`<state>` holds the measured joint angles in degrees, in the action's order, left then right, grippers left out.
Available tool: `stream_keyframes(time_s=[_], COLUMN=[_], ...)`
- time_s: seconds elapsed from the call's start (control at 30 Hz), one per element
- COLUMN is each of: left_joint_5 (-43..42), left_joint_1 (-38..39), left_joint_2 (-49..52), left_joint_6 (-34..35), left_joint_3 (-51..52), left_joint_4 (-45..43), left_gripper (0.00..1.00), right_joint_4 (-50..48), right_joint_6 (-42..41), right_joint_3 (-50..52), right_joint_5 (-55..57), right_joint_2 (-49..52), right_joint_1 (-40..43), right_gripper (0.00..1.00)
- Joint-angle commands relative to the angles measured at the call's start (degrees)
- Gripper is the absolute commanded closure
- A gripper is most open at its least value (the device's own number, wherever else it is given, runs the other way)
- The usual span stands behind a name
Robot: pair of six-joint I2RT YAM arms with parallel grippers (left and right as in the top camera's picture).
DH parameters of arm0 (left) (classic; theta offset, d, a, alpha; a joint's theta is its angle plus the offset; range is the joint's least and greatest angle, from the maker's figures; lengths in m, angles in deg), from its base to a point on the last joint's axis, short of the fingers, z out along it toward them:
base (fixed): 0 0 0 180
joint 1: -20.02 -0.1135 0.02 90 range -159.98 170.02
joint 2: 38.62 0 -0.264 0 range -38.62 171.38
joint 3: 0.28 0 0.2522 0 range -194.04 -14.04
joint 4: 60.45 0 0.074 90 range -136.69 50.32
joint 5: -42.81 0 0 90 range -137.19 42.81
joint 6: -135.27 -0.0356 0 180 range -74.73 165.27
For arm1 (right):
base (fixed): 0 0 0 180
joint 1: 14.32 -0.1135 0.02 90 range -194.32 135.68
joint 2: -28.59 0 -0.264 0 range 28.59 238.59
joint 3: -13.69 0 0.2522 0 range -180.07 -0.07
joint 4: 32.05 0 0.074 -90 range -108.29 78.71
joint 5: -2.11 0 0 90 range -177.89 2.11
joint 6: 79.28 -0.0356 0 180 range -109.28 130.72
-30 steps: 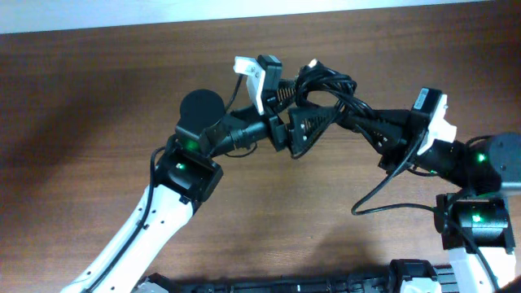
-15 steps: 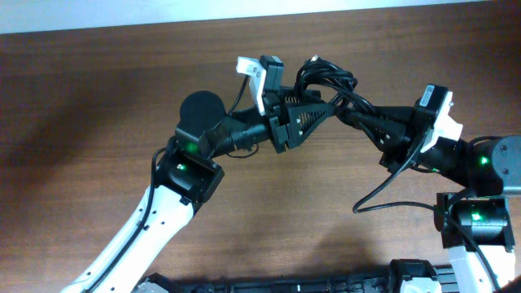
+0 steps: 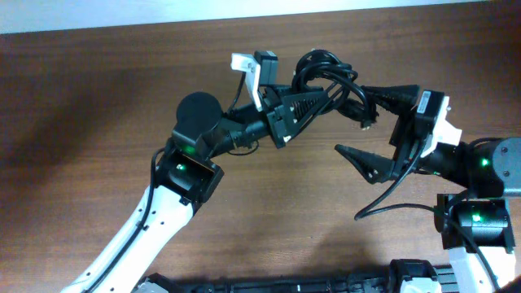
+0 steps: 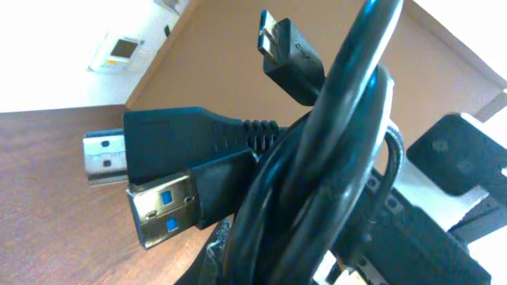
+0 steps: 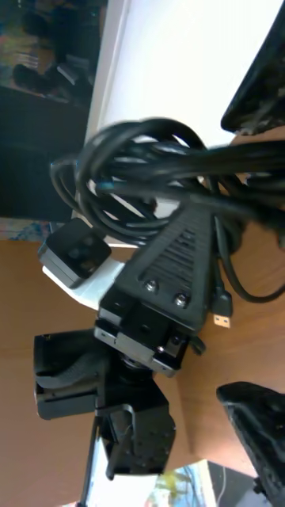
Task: Untangle cables
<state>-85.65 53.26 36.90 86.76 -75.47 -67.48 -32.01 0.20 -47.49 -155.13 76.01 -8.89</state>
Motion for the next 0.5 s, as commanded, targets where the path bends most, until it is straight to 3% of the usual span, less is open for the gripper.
stream_keyframes(time_s=[0.0, 0.13, 0.23, 0.27, 0.37, 0.47], left_joint_5=[1.6, 1.1, -1.2, -1.5, -2.3, -4.1], left_joint_1=[-0.7, -2.5, -3.3, -3.3, -3.3, -3.3], left_joint_2=[-0.6, -0.7, -0.7, -0.7, -0.7, -0.7], left_joint_6=[2.0, 7.5, 7.8, 7.8, 10.3, 10.6], left_joint_3=[-0.6, -0.6, -0.6, -0.6, -0.6, -0.6], left_joint_4=[-2.2, -2.8, -2.8, -2.8, -2.8, -3.7], left_gripper=[1.0, 1.0, 1.0, 1.0, 1.0, 1.0], right_joint_4=[1.0, 1.5, 0.8, 0.8, 0.9, 0.8], right_joint_6=[-0.4, -0.4, -0.4, 0.2, 1.5, 1.5], right_joint_3=[-0.5, -0.5, -0.5, -0.5, -0.5, -0.5], right_joint_5=[-1.1, -0.3, 1.9, 1.9, 1.4, 1.5], right_joint_2=[-0.5, -0.5, -0.5, -0.5, -0.5, -0.5], right_joint_1=[-0.1, -0.1, -0.1, -0.1, -0.1, -0.1], right_gripper=[0.01, 0.01, 0.0, 0.06, 0.36, 0.35])
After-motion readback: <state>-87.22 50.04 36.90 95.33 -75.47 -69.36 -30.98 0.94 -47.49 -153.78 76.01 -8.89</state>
